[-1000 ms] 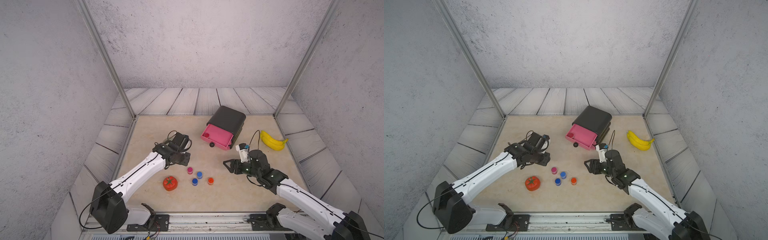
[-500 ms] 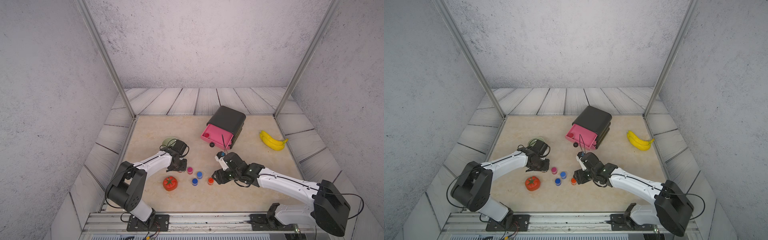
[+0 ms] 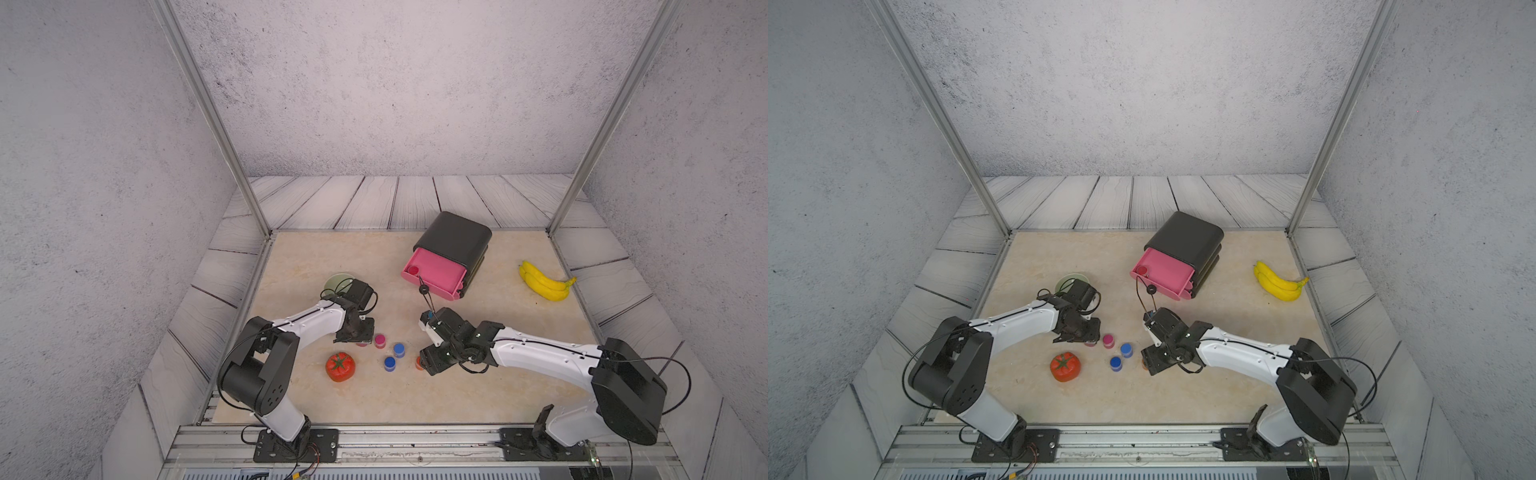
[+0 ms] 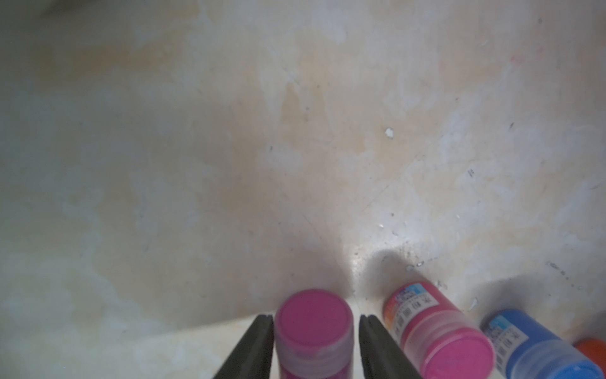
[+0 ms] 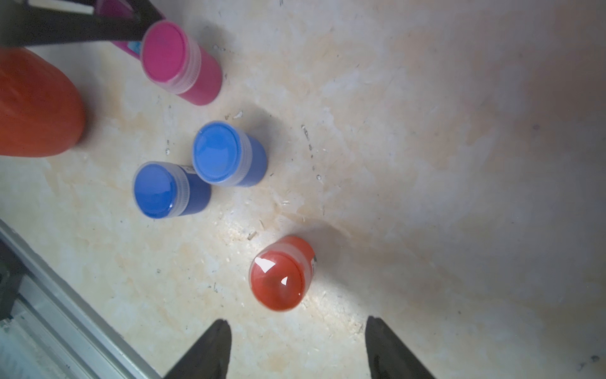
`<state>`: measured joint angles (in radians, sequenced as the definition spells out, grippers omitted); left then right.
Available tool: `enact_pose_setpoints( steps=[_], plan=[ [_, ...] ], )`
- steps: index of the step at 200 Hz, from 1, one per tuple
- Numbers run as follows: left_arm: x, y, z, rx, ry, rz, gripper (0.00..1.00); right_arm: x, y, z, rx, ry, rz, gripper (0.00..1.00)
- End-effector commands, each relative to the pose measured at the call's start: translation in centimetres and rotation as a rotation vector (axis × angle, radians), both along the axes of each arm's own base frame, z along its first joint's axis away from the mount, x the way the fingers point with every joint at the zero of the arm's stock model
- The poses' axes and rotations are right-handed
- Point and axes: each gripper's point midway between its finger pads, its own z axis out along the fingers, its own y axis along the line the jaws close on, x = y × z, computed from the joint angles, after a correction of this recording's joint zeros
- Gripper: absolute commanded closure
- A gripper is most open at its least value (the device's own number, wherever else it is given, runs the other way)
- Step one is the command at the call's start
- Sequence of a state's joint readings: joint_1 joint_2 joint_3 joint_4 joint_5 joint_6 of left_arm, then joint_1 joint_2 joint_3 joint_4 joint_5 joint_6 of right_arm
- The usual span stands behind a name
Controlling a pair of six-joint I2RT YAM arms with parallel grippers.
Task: Put the paint cans in the drawer according to color
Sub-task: Place the paint can at the center of the board, then pick up the paint can at the center of the board.
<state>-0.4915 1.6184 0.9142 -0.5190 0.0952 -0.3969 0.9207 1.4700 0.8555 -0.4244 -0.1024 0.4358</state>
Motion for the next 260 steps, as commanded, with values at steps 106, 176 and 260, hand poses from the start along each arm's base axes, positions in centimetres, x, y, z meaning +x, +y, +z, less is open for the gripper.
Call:
enact_pose_setpoints(
  steps=[106, 176, 260],
  plan=[
    [1.6, 2.5, 13.5, 0.004, -0.321, 0.036, 0.16, 0.5, 1.5, -3.5, -0.260, 0.035, 0.104, 0.44],
    [1.8, 3.0, 14.3, 0.030, -0.355, 0.032, 0.16, 0.7, 1.6, -4.6, -0.319, 0.059, 0.118, 0.51],
    [2.2, 2.5, 18.2, -0.008, -0.415, 0.012, 0.17, 2.1, 1.5, 0.7, -0.206, -0.097, 0.054, 0.79]
  ],
)
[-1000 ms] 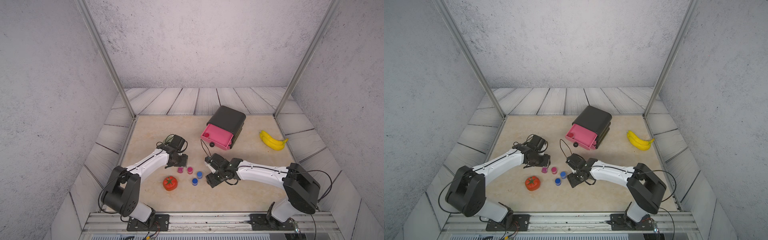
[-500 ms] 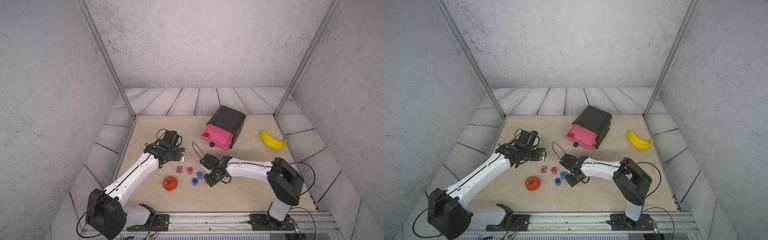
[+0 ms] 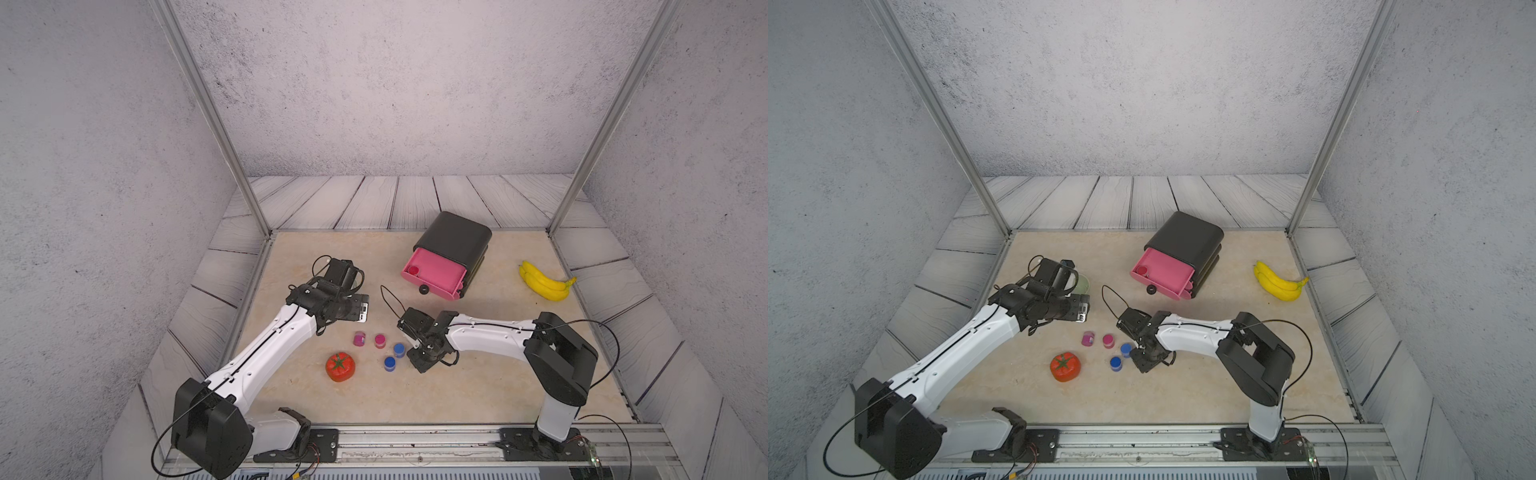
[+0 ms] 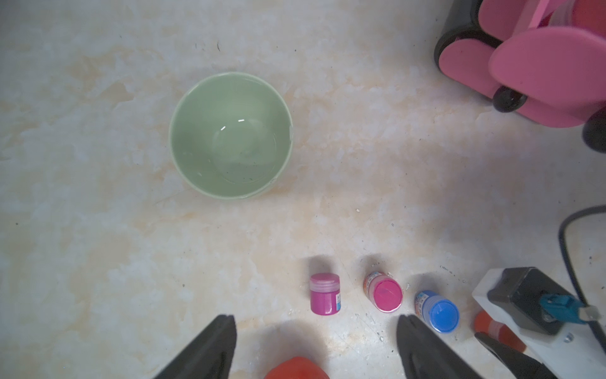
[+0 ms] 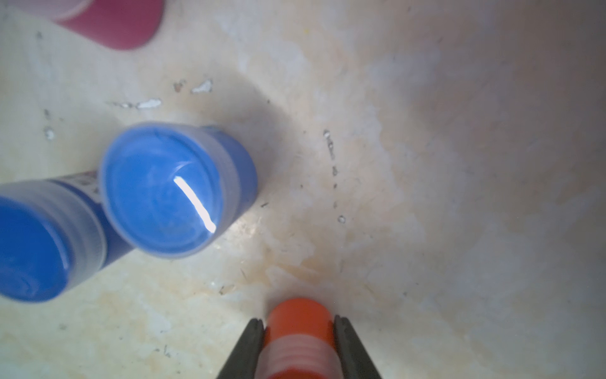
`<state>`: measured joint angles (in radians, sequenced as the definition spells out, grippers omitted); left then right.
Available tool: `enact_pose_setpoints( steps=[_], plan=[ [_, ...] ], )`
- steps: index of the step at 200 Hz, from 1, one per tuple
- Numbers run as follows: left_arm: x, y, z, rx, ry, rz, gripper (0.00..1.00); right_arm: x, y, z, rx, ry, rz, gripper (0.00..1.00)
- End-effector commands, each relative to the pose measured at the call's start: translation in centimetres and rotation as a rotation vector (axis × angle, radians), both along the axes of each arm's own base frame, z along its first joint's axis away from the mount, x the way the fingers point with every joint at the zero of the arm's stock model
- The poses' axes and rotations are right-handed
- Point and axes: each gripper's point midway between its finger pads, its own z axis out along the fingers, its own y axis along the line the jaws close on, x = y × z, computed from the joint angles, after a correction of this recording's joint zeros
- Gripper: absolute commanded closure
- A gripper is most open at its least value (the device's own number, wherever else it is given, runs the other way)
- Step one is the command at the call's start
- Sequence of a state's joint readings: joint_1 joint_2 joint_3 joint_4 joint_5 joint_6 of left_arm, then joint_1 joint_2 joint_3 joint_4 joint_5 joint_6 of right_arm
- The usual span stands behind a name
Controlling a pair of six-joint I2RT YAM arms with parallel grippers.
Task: Put the paint cans in the drawer according to color
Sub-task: Pick up the paint can at the center of the board, then place the paint can in the drawer.
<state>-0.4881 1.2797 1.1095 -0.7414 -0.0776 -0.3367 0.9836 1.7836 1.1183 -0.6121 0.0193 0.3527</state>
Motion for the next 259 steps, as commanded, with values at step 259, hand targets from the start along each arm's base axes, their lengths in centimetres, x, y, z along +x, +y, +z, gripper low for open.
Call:
enact_pose_setpoints(
  steps=[259],
  plan=[
    [-0.1, -8.0, -1.8, -0.493, 0.214, -0.059, 0.20, 21.1, -4.4, 14.9, 0.166, -0.332, -0.372, 0.50]
  ],
)
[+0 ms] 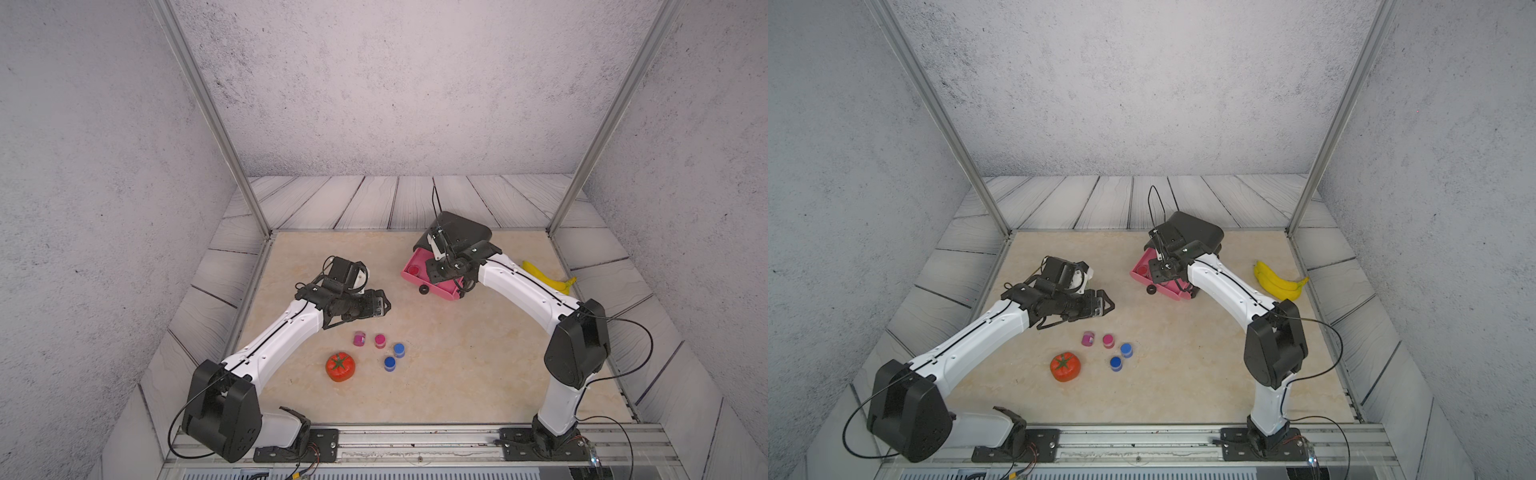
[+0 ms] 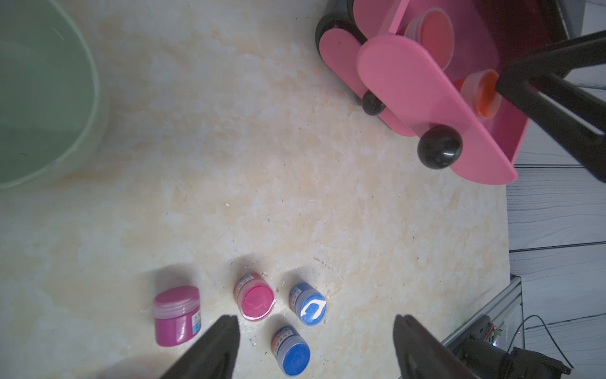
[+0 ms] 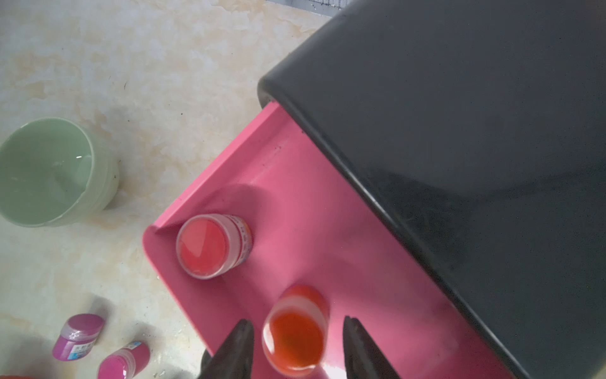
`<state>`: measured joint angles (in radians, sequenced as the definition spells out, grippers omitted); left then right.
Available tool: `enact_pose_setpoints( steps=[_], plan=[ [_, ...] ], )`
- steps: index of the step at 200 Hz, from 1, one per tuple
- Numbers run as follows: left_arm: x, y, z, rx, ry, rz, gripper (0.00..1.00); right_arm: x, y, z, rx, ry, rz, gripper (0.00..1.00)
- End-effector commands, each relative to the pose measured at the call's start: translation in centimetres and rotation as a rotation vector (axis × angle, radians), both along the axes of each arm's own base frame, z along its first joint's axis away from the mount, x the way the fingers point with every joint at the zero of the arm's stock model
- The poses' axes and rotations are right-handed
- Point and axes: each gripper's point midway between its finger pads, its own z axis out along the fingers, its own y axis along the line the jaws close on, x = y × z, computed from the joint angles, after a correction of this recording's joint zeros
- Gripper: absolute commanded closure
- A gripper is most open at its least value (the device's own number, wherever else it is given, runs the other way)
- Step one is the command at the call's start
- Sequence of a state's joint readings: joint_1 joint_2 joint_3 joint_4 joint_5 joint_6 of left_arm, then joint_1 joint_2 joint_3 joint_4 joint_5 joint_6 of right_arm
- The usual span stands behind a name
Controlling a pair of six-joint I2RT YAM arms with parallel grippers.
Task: Put the paint cans in the drawer according to color
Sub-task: Place the paint can in the drawer, then close the drawer in the storage box.
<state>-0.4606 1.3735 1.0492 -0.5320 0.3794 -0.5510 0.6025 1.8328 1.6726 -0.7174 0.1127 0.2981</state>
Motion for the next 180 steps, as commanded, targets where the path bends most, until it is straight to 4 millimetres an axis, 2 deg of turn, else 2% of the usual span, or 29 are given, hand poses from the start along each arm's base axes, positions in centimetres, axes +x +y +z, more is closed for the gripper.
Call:
enact_pose_setpoints(
  steps=[1, 22, 51, 63, 81, 93, 94, 124, 139, 157, 180],
  plan=[
    [0.3, -0.5, 0.0, -0.038, 0.016, -0.005, 0.20, 0.5, -0.5, -1.1, -0.034, 0.033, -0.012, 0.50],
    [0.5, -1.3, 0.0, -0.082, 0.023, -0.021, 0.21, 0.5, -0.3, 0.1, -0.021, 0.036, 0.000, 0.49],
    [1.1, -4.2, 0.4, -0.253, 0.036, -0.075, 0.23, -0.8, -0.6, 5.1, 0.069, -0.067, 0.020, 0.50],
    [1.6, -5.6, 0.2, -0.340, 0.061, -0.082, 0.28, -2.2, -1.3, 7.7, 0.148, -0.155, 0.022, 0.50],
    [2.8, -7.4, -0.7, -0.446, 0.116, -0.078, 0.35, -5.0, -2.9, 8.6, 0.288, -0.261, -0.014, 0.50],
    [3.6, -8.4, -1.3, -0.500, 0.147, -0.077, 0.41, -6.9, -4.7, 7.3, 0.374, -0.310, -0.080, 0.50],
    [3.7, -8.5, -1.3, -0.505, 0.150, -0.077, 0.41, -7.0, -4.9, 7.6, 0.386, -0.322, -0.086, 0.50],
    [6.0, -10.4, -1.9, -0.576, 0.163, -0.083, 0.49, -11.4, -12.0, -0.3, 0.468, -0.307, -0.396, 0.51],
    [7.0, -11.2, -2.0, -0.594, 0.161, -0.093, 0.51, -12.8, -14.8, -3.5, 0.496, -0.287, -0.509, 0.53],
    [7.8, -11.9, -1.9, -0.615, 0.166, -0.107, 0.54, -13.4, -17.0, -4.9, 0.506, -0.275, -0.579, 0.53],
    [7.9, -12.3, -1.7, -0.626, 0.164, -0.119, 0.55, -13.4, -17.8, -5.4, 0.496, -0.259, -0.592, 0.54]
  ],
)
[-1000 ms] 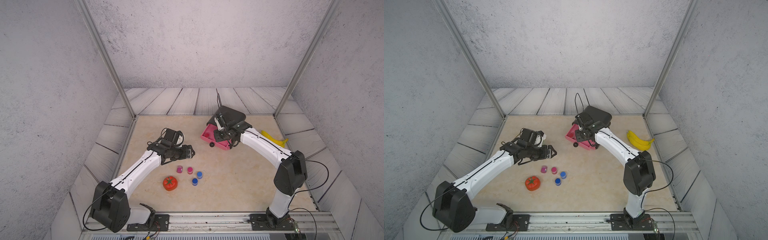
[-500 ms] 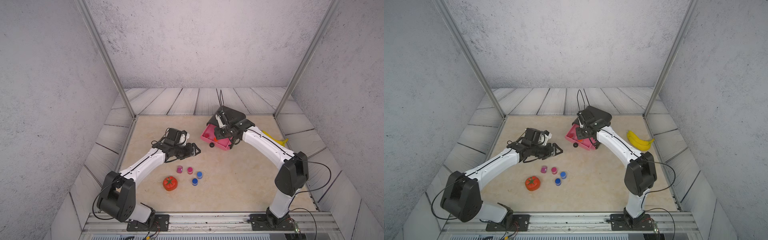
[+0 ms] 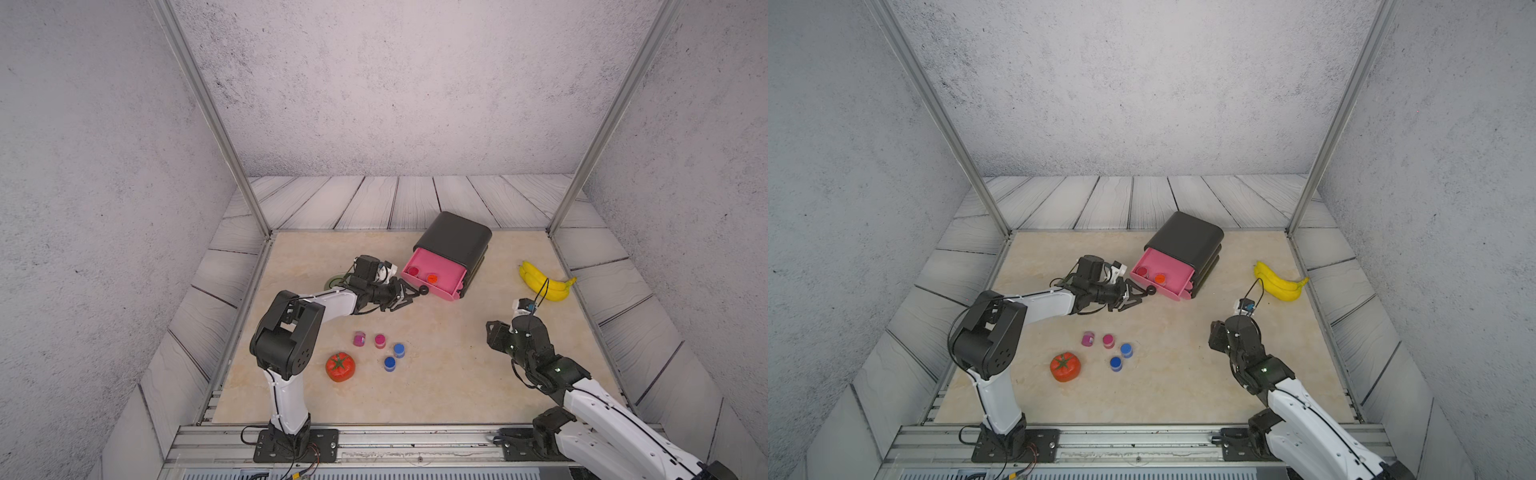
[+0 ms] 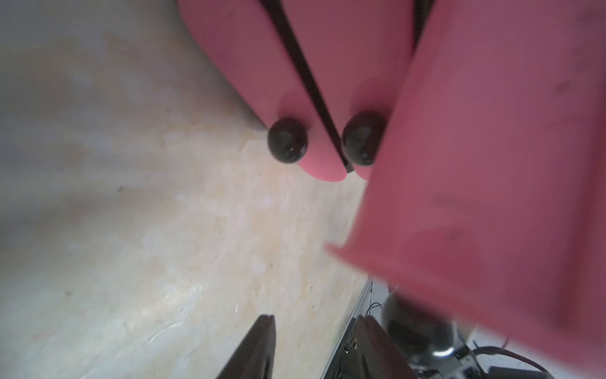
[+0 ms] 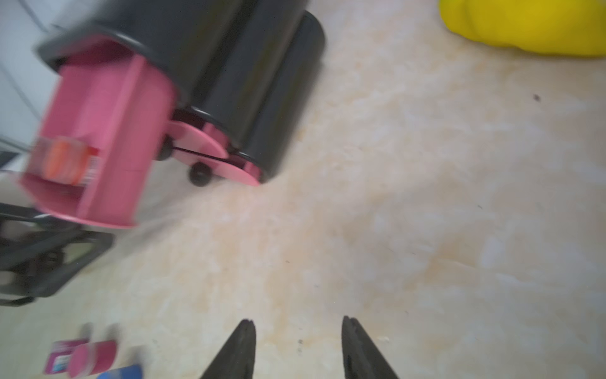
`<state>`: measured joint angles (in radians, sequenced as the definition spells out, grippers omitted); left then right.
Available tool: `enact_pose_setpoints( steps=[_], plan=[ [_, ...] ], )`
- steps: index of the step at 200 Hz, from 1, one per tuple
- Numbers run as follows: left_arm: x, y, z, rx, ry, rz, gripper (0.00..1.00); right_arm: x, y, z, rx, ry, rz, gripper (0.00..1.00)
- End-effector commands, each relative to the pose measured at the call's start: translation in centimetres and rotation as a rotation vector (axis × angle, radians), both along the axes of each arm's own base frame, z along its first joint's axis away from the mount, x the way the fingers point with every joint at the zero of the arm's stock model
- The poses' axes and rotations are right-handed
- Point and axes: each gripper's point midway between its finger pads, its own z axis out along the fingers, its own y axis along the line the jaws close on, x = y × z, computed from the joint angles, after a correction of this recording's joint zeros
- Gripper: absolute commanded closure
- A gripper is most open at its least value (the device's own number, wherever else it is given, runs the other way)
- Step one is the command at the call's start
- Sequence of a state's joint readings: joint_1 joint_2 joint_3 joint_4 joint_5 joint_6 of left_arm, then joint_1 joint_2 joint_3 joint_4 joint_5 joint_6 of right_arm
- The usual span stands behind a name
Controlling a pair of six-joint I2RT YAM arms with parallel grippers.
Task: Put the paint cans in the drawer according to color
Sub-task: Close the drawer in the storage box.
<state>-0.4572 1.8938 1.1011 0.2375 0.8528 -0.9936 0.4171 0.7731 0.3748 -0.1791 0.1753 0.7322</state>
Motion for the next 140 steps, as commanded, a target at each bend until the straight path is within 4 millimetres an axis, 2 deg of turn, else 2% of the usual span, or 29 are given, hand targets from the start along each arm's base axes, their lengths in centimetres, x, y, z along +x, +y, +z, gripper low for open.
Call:
enact_pose_setpoints(
  steps=[1, 65, 108, 140],
  plan=[
    [0.6, -1.3, 2.7, -0.078, -0.064, -0.037, 0.55, 1.1, -0.5, 2.5, 0.083, -0.080, -0.061, 0.54],
    [2.1, -2.8, 3.4, -0.094, -0.065, -0.047, 0.66, 2.1, 0.2, 2.6, 0.086, -0.065, -0.028, 0.54],
    [4.8, -3.8, 3.3, -0.070, -0.050, -0.016, 0.72, 2.1, 0.1, 2.8, 0.086, -0.068, -0.030, 0.54],
    [7.0, -4.6, 3.6, -0.062, -0.044, 0.019, 0.73, 2.0, 0.0, 2.9, 0.085, -0.067, -0.032, 0.54]
  ],
)
